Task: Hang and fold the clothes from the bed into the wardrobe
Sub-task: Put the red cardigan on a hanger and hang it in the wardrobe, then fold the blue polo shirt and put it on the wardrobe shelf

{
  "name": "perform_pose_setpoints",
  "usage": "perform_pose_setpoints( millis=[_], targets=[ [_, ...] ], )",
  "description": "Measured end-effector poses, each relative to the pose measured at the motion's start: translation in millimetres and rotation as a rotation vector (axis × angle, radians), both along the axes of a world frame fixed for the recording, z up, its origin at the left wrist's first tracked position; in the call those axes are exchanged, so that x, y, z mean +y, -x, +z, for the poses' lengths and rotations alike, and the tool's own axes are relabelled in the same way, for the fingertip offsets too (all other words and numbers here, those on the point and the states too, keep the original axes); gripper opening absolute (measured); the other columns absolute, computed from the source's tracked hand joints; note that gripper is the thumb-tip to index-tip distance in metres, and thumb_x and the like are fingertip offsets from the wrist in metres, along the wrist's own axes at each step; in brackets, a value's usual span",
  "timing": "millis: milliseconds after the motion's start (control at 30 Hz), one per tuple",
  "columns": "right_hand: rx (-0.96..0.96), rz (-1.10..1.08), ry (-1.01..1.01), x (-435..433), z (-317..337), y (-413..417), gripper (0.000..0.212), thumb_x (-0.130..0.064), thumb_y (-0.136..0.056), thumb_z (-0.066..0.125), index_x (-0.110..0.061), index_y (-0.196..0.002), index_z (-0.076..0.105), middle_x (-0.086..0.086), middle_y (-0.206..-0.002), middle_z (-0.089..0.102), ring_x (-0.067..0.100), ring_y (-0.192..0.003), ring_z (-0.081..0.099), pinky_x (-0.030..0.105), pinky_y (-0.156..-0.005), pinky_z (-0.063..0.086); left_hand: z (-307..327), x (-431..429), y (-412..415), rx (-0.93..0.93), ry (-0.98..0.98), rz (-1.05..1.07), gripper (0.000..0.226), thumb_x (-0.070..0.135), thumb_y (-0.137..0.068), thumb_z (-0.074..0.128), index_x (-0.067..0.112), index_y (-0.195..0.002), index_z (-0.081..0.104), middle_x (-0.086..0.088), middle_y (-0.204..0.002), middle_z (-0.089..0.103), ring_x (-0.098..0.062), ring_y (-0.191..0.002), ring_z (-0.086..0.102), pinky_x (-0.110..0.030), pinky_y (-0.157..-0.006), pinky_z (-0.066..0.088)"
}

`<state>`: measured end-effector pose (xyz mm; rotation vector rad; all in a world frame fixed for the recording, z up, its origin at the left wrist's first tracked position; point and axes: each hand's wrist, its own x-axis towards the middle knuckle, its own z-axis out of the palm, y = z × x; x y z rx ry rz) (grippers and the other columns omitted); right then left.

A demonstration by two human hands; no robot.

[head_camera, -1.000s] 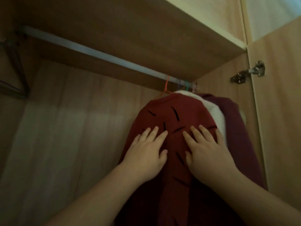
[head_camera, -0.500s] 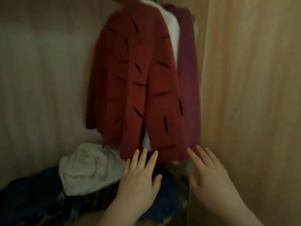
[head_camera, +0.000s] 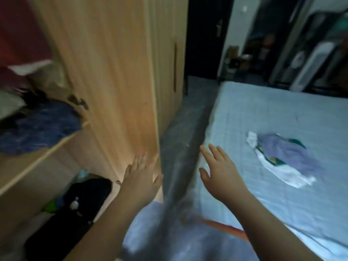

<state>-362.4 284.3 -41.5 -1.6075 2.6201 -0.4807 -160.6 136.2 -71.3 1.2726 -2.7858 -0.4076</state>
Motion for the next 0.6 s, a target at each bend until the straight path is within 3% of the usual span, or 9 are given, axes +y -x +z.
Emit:
perform_pose_setpoints(
  millis=[133, 300, 600],
  targets=[
    [-0.055, -0.208, -0.049, 117.6, -20.9, 62.9, 0.068, -0.039, -0.095, 0.051, -0.027, -0.156, 0.023, 0.005, -0.163, 0.023, 0.028, -0.15, 0.015, 0.042, -0.121, 0.021, -9.3, 74.9, 103.7, 0.011, -0.007, -0.184, 0.072, 0.054, -0.098, 0.04, 0.031, -0.159, 0.008, -0.006, -0.167, 0.008, -0.029, -0.153, 0.007, -0.046, -0.121, 0.018],
    [-0.095, -0.444, -0.101, 222.0, -32.8, 117.4, 0.068, -0.04, -0.096, 0.048, -0.028, -0.157, 0.019, 0.002, -0.164, 0.018, 0.024, -0.151, 0.011, 0.041, -0.121, 0.02, -12.7, 150.7, 211.1, 0.045, -0.065, -0.376, 0.073, 0.052, -0.098, 0.043, 0.029, -0.159, 0.01, -0.008, -0.167, 0.01, -0.03, -0.153, 0.009, -0.045, -0.121, 0.015],
    [-0.161, -0.642, -0.08, 281.1, -46.4, 201.1, 0.067, -0.037, -0.097, 0.048, -0.026, -0.157, 0.02, 0.003, -0.164, 0.017, 0.025, -0.151, 0.01, 0.043, -0.118, 0.021, -36.1, 186.3, 335.7, -0.008, -0.024, -0.554, 0.071, 0.052, -0.099, 0.041, 0.028, -0.159, 0.013, -0.011, -0.166, 0.014, -0.034, -0.152, 0.011, -0.05, -0.12, 0.019]
  ],
)
